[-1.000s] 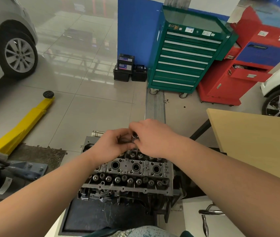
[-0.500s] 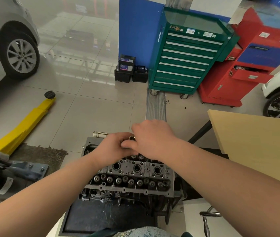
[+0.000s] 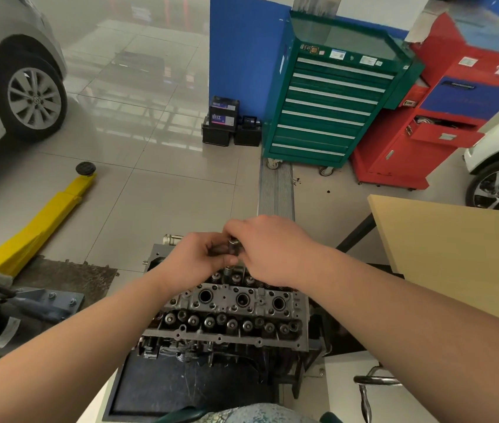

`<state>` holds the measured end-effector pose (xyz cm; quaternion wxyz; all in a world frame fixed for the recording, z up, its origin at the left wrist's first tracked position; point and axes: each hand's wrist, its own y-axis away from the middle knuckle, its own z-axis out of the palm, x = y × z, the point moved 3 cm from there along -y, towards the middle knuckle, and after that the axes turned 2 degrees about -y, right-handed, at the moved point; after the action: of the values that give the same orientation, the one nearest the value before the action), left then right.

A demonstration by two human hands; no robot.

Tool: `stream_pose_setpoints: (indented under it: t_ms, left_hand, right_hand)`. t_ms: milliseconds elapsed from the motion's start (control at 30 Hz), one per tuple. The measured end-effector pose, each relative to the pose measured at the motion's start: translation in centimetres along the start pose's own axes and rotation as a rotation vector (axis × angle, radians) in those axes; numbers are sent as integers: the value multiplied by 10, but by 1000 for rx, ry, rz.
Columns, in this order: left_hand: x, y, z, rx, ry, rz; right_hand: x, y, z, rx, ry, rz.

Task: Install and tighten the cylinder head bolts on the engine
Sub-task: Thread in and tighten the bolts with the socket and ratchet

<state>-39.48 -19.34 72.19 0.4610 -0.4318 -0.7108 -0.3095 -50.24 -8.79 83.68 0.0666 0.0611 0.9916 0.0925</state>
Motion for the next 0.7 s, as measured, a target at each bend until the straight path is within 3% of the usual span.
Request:
stream_pose_setpoints:
  t_ms: [133, 267, 333, 467, 567, 700]
  left_hand:
    - [2, 3, 6, -20, -8, 26]
    - [1, 1, 6, 85, -91, 9]
    - [-3, -1, 5, 7, -68, -7]
    - [4, 2, 0, -55, -3, 32]
    - [3, -2, -4, 14, -83, 18]
    - [8, 1, -4, -126, -32, 39]
  right_hand:
    - [1, -4, -1, 54, 132, 114]
    - [-5, -3, 1, 75, 67, 15]
    - [-4, -2, 0, 25, 41, -19]
    - [-2, -5, 1, 73, 148, 136]
    - [-4, -3, 4, 119, 123, 73]
    - [-3, -2, 4, 39, 91, 49]
